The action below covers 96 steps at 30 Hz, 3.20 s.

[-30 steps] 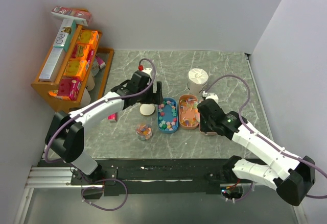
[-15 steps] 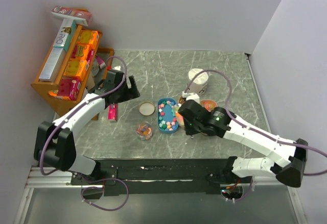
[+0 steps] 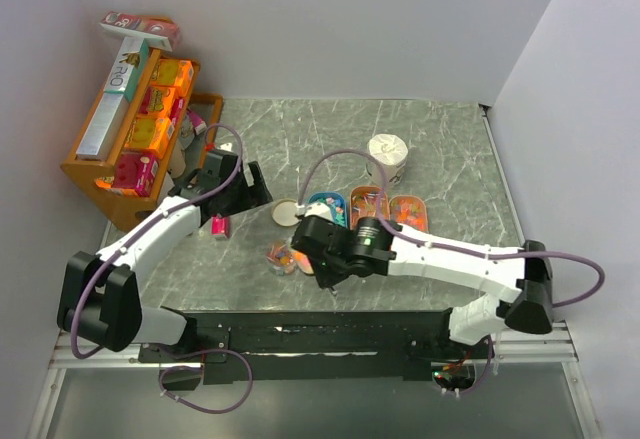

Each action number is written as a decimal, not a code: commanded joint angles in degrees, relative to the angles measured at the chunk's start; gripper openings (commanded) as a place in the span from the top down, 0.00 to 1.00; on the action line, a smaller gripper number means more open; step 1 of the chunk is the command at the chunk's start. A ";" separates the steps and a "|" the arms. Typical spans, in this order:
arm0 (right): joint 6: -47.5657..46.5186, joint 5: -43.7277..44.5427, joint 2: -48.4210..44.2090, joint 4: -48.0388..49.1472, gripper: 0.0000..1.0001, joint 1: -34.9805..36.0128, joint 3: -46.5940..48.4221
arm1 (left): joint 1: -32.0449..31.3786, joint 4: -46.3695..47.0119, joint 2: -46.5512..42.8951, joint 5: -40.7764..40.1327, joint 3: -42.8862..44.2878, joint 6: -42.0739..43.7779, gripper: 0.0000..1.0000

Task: Pack the candies
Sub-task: Place the fake candies in the packing bottle.

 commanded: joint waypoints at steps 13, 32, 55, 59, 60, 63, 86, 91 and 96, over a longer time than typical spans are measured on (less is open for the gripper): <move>-6.37 -9.35 11.49 -2.26 1.00 0.08 11.17 | 1.11 -1.05 -2.72 -0.67 1.85 0.54 0.04; -6.28 -16.56 18.61 -10.60 1.00 -5.72 18.47 | 3.65 0.96 0.79 5.92 1.50 -0.95 0.04; -9.27 -21.22 23.27 -19.31 1.00 -9.85 23.30 | 5.15 2.72 0.62 7.60 0.10 -2.18 0.03; -9.62 -21.40 24.15 -19.84 1.00 -9.85 24.27 | 5.15 2.90 0.79 7.95 0.01 -2.27 0.03; -9.54 -21.57 24.32 -19.93 1.00 -9.94 24.62 | 5.15 2.81 0.79 8.03 0.01 -2.27 0.04; -9.71 -21.66 24.85 -20.63 1.00 -9.94 25.41 | 5.24 3.07 0.79 8.12 -0.08 -2.36 0.03; -9.28 -27.55 27.05 -23.01 1.00 -11.08 28.23 | 5.50 3.86 1.24 9.09 -0.52 -2.89 0.03; -6.99 -29.92 26.26 -20.90 1.00 -13.28 25.51 | 5.50 3.86 1.32 9.44 -0.52 -2.89 0.03; -5.06 -32.38 23.80 -16.51 1.00 -14.42 23.75 | 5.50 3.86 1.23 9.62 -0.78 -2.89 0.04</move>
